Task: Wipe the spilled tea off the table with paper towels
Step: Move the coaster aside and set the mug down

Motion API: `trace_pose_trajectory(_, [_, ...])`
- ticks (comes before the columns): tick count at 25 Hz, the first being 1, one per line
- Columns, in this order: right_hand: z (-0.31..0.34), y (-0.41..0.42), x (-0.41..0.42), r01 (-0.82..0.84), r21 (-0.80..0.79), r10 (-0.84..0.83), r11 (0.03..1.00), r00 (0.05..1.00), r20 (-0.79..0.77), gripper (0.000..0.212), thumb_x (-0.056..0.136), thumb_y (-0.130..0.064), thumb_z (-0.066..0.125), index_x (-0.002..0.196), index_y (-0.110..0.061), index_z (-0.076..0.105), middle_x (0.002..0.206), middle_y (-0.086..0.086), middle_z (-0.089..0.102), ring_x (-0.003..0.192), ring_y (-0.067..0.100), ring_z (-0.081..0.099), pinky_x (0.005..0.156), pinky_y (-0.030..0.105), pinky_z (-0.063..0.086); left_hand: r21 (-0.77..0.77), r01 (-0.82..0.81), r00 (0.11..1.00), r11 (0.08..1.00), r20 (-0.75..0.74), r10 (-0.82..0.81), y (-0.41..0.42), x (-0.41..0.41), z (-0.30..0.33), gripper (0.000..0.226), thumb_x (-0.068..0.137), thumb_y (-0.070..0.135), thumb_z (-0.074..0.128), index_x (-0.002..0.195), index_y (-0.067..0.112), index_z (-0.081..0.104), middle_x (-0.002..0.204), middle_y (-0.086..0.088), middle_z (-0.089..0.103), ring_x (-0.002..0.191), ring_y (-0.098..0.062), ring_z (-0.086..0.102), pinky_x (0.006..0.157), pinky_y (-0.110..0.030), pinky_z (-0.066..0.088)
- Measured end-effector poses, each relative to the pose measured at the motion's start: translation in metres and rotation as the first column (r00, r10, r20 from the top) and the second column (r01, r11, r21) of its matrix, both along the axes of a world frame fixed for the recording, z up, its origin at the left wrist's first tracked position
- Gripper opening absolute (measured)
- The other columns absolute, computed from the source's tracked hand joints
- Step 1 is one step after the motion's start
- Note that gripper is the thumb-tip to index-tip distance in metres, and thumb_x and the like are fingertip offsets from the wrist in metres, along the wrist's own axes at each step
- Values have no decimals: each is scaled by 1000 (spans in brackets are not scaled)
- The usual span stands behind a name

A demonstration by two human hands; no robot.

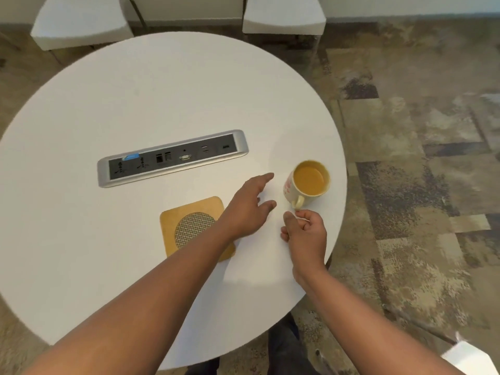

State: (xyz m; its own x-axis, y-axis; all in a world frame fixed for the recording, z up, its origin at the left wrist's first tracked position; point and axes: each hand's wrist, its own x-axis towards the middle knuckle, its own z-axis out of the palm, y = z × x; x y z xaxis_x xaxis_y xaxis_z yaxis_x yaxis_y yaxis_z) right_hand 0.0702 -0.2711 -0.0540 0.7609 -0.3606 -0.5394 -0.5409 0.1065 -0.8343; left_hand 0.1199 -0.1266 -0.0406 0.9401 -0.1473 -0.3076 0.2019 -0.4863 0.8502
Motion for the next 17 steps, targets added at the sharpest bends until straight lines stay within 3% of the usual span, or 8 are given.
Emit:
trace_pose_trajectory(4, [-1,-10,5,15,102,-19,995,999,44,26,84,-32,75,105,-25,62,84,7,74,75,19,71,70,31,58,-20,59,997,998,-46,-60,-26,28,-6,71,96,11,68,156,29,34,158,1,39,139,-16,44,100,-20,40])
trace_pose_trajectory(7, [1,-13,10,-66,195,53,979,996,72,27,88,-27,72,114,-24,64,89,5,76,82,19,73,73,29,58,-25,60,997,998,-51,-61,-35,40,-10,71,93,6,69,154,27,38,156,2,43,138,-20,47,103,-28,46])
trace_pose_trajectory(11, [4,-17,15,-145,239,120,960,986,115,12,93,-33,66,102,-29,72,93,4,76,82,18,71,75,29,59,-90,84,996,992,-30,-87,-39,44,-13,69,90,-6,62,145,33,47,141,10,56,127,-15,55,96,-24,50])
trace_pose_trajectory(17, [-2,-20,20,-197,201,174,959,976,127,24,102,-31,52,89,-31,72,86,1,69,81,13,64,81,30,55,-130,68,997,989,-34,-73,-40,43,-15,66,91,-7,63,140,35,49,137,10,58,122,-12,60,92,-18,52])
